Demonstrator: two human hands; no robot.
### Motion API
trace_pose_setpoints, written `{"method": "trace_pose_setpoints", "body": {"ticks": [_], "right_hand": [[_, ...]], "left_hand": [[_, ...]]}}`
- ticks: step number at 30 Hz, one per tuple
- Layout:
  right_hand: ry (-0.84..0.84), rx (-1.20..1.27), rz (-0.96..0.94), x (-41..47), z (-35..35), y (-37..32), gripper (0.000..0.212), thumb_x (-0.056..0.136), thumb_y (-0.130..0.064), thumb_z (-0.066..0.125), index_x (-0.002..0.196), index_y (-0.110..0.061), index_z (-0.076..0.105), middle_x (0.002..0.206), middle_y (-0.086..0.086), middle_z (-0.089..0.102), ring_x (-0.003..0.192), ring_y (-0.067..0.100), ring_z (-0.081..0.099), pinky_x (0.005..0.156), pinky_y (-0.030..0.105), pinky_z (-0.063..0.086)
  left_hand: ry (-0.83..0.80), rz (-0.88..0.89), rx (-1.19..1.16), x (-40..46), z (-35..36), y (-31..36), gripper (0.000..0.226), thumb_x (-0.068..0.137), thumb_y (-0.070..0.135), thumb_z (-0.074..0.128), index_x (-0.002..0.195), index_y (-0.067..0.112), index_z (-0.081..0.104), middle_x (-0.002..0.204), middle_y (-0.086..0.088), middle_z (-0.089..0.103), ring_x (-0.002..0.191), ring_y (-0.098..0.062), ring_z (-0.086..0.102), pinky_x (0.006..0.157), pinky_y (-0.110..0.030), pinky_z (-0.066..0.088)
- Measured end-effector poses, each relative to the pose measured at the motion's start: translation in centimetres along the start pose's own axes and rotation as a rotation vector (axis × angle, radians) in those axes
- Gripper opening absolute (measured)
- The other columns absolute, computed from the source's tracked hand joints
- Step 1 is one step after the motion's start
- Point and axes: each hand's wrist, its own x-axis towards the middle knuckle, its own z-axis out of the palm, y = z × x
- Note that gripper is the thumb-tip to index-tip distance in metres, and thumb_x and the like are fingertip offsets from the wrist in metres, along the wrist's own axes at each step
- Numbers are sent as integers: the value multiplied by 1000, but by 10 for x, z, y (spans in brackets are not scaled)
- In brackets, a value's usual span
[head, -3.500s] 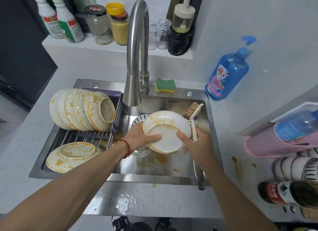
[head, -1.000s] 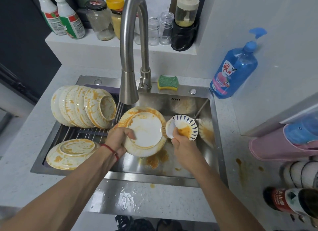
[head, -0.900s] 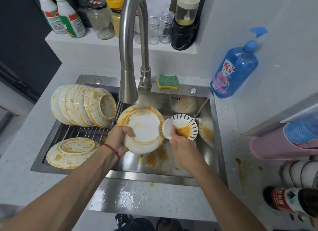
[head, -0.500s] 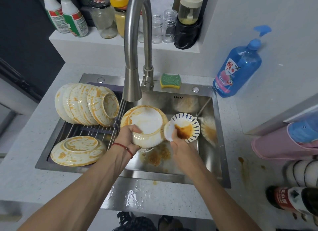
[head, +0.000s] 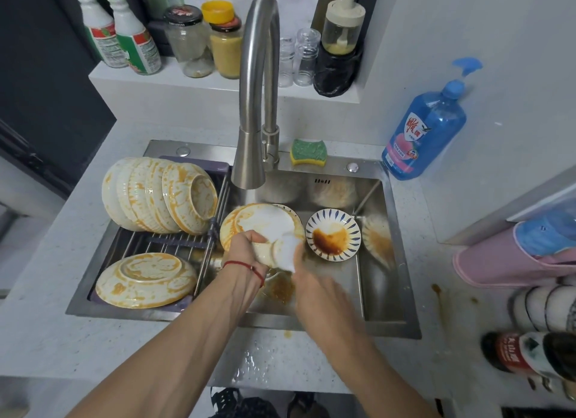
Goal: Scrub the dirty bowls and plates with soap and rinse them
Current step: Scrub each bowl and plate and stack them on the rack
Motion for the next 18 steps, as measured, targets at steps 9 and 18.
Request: {"method": "trace_pose_setpoints", "body": {"ticks": [9, 18], "right_hand": [[7, 86, 48, -12, 7, -9, 66, 108, -22, 40, 159, -40, 3, 92, 6, 61, 82, 26, 61, 71, 45, 52], [68, 188, 121, -9, 6, 4, 57, 110, -31, 35, 162, -38, 12, 90, 2, 63, 81, 20, 61, 69, 42, 53]], "left_hand": [[5, -17, -35, -10, -2, 1, 70, 60, 0, 43, 128, 4, 55, 129, -20, 60, 103, -42, 62, 89, -55, 52], [-53, -13, -18, -4, -9, 5, 83, 60, -3, 47, 143, 4, 54, 140, -25, 61, 125, -51, 59, 93, -67, 52]]}}
